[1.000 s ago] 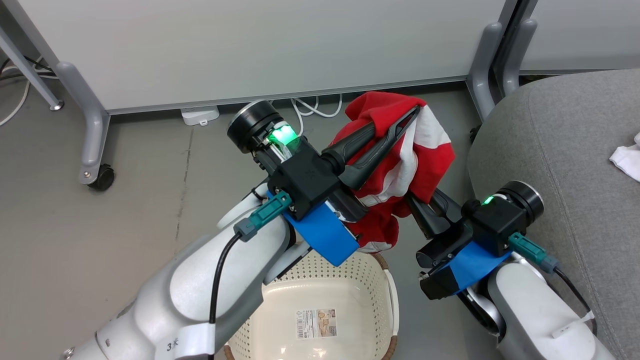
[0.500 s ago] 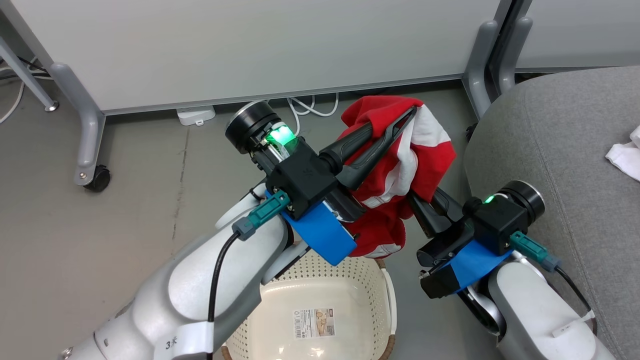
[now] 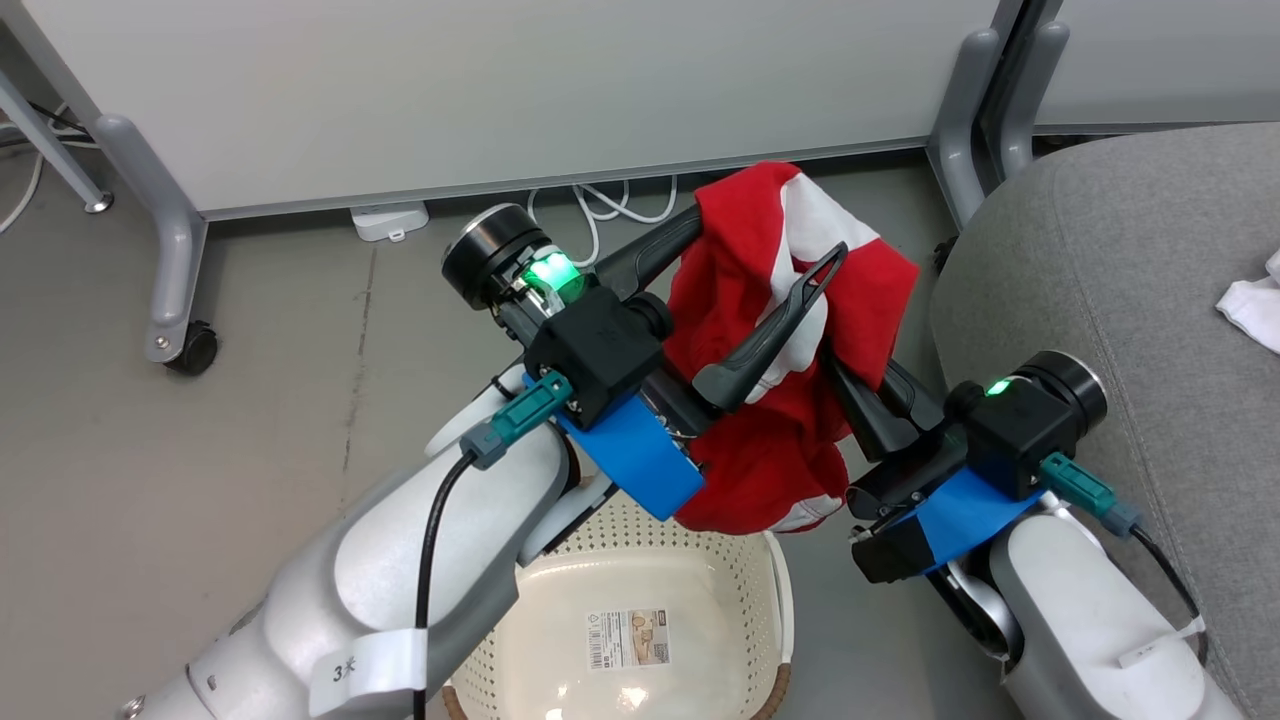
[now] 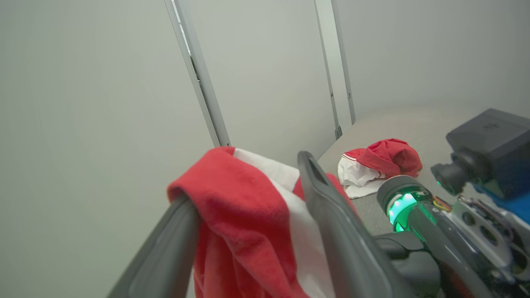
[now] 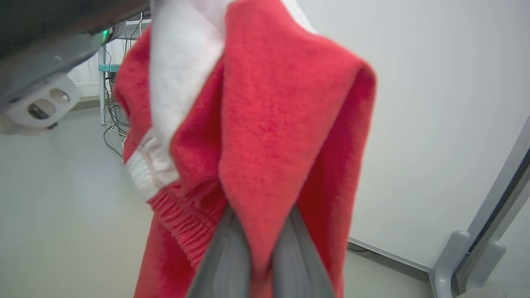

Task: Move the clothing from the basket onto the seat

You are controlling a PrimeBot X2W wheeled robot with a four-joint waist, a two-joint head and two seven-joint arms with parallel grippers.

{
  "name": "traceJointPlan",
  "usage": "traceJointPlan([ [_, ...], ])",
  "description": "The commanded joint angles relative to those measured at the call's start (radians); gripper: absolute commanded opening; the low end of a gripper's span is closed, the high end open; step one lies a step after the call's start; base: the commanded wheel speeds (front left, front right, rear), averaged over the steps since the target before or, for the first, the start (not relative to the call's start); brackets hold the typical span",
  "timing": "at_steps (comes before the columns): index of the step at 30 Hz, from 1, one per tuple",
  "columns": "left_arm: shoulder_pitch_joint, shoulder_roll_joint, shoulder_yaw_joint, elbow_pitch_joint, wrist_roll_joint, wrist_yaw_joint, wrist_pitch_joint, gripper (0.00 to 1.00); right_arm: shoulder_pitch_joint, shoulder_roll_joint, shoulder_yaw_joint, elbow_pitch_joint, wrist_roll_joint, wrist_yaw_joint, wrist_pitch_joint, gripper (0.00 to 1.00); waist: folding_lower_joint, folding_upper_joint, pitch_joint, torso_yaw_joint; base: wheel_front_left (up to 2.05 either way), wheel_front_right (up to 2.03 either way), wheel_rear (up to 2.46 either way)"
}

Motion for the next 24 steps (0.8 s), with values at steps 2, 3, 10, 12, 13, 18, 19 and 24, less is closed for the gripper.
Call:
traceJointPlan([
  [2,0.012,0.004,0.002,0.009,-0.003,-0.001,-0.005,1.00,-0.001,0.004,-0.014,-0.010,-0.006,0.000,-0.003,0.00,0.0000,0.0000,0.004,0.000,0.00,0.00,0.00],
  [3,0.015,0.005,0.000,0.015,-0.006,-0.001,-0.005,1.00,0.000,0.005,-0.019,-0.013,-0.008,0.000,-0.003,0.00,0.0000,0.0000,0.005,0.000,0.00,0.00,0.00],
  [10,0.023,0.009,-0.007,0.028,-0.013,-0.001,-0.005,1.00,0.007,0.002,-0.059,-0.032,-0.013,0.000,-0.004,0.00,0.0000,0.0000,0.020,-0.009,0.00,0.00,0.00],
  [12,0.026,0.011,-0.006,0.029,-0.013,-0.001,-0.005,1.00,0.006,0.001,-0.071,-0.036,-0.014,0.000,-0.004,0.00,0.0000,0.0000,0.027,-0.013,0.00,0.00,0.00],
  [13,0.028,0.012,-0.006,0.030,-0.014,-0.001,-0.005,1.00,0.006,0.000,-0.077,-0.038,-0.016,0.000,-0.004,0.00,0.0000,0.0000,0.030,-0.016,0.00,0.00,0.00],
  [18,0.036,0.018,-0.007,0.033,-0.014,-0.001,-0.005,1.00,0.006,0.001,-0.108,-0.046,-0.019,0.000,-0.004,0.00,0.0000,0.0000,0.051,-0.033,0.00,0.00,0.00],
  [19,0.038,0.018,-0.009,0.034,-0.014,-0.001,-0.005,1.00,0.005,0.002,-0.116,-0.048,-0.021,0.000,-0.004,0.00,0.0000,0.0000,0.055,-0.037,0.00,0.00,0.00],
  [24,0.042,0.023,-0.017,0.037,-0.014,-0.001,-0.005,1.00,0.006,0.005,-0.150,-0.056,-0.026,0.000,-0.004,0.00,0.0000,0.0000,0.077,-0.060,0.00,0.00,0.00],
])
